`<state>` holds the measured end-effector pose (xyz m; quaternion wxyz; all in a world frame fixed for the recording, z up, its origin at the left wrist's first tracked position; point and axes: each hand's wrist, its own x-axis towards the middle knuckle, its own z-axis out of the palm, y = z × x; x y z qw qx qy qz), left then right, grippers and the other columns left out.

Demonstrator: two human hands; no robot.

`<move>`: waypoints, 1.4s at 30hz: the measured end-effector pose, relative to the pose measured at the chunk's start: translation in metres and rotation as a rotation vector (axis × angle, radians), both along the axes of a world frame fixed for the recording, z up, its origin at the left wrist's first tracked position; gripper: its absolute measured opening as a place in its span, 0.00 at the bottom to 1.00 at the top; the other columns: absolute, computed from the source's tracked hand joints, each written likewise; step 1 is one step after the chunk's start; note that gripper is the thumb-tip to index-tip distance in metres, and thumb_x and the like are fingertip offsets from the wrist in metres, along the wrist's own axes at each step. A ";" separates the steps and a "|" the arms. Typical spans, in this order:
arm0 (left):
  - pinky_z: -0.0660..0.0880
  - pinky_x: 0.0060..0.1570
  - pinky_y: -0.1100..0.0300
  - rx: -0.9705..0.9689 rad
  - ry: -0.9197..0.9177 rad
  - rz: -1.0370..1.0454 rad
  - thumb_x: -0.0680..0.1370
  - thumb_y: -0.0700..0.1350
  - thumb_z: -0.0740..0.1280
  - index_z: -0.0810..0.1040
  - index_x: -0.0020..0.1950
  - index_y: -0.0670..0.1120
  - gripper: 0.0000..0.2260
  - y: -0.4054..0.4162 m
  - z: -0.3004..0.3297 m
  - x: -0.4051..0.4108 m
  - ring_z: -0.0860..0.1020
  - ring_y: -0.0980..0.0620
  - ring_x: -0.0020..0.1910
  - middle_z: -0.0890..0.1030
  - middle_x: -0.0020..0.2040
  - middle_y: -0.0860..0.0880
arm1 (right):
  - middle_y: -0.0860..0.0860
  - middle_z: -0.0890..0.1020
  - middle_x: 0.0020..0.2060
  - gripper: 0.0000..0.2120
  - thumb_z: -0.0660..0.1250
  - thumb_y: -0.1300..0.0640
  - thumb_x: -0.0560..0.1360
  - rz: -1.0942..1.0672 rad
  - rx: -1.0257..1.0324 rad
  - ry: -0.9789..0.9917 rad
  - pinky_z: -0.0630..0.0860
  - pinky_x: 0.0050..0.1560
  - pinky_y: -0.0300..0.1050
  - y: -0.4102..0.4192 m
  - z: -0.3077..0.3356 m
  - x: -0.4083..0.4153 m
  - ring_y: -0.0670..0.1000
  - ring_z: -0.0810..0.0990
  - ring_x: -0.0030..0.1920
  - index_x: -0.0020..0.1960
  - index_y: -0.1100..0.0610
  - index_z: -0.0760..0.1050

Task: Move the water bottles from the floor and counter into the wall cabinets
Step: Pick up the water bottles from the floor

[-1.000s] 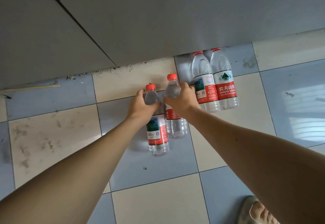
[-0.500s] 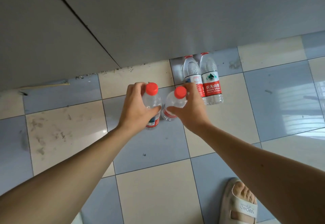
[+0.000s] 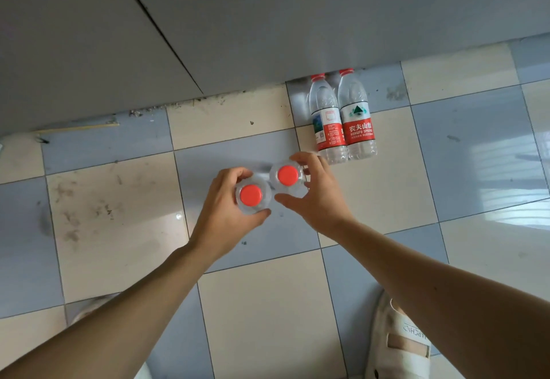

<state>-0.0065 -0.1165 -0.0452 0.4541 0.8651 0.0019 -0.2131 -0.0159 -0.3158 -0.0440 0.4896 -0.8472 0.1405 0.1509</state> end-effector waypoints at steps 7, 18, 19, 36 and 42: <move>0.76 0.55 0.56 0.009 0.081 0.106 0.64 0.47 0.83 0.71 0.66 0.53 0.34 0.001 -0.018 -0.013 0.77 0.49 0.58 0.78 0.60 0.53 | 0.49 0.76 0.64 0.35 0.82 0.56 0.66 -0.075 0.017 0.103 0.77 0.63 0.55 -0.002 -0.018 -0.005 0.50 0.76 0.61 0.69 0.51 0.70; 0.77 0.52 0.59 -0.216 0.223 0.208 0.66 0.39 0.83 0.77 0.59 0.60 0.29 -0.009 -0.055 -0.010 0.80 0.56 0.55 0.82 0.54 0.57 | 0.47 0.78 0.56 0.33 0.80 0.66 0.68 -0.038 0.208 0.239 0.73 0.44 0.29 -0.002 -0.043 0.009 0.42 0.78 0.54 0.68 0.53 0.70; 0.77 0.51 0.59 -0.211 0.242 0.238 0.66 0.40 0.82 0.78 0.60 0.57 0.27 -0.010 -0.055 -0.011 0.81 0.55 0.54 0.83 0.53 0.57 | 0.43 0.78 0.53 0.32 0.80 0.66 0.68 -0.046 0.220 0.247 0.73 0.42 0.26 -0.001 -0.042 0.008 0.37 0.78 0.51 0.66 0.51 0.70; 0.73 0.45 0.69 -0.232 0.189 0.290 0.68 0.51 0.81 0.77 0.63 0.56 0.25 -0.028 0.153 0.036 0.81 0.60 0.53 0.83 0.54 0.57 | 0.38 0.81 0.50 0.29 0.81 0.57 0.69 -0.124 0.294 0.113 0.76 0.44 0.26 -0.032 0.153 0.014 0.34 0.79 0.51 0.62 0.40 0.72; 0.74 0.38 0.75 -0.286 0.116 0.287 0.68 0.48 0.81 0.77 0.59 0.57 0.23 -0.026 0.285 0.039 0.81 0.65 0.49 0.84 0.50 0.61 | 0.40 0.83 0.53 0.31 0.82 0.50 0.66 -0.054 0.312 0.062 0.78 0.46 0.33 -0.041 0.287 0.028 0.40 0.81 0.52 0.64 0.40 0.74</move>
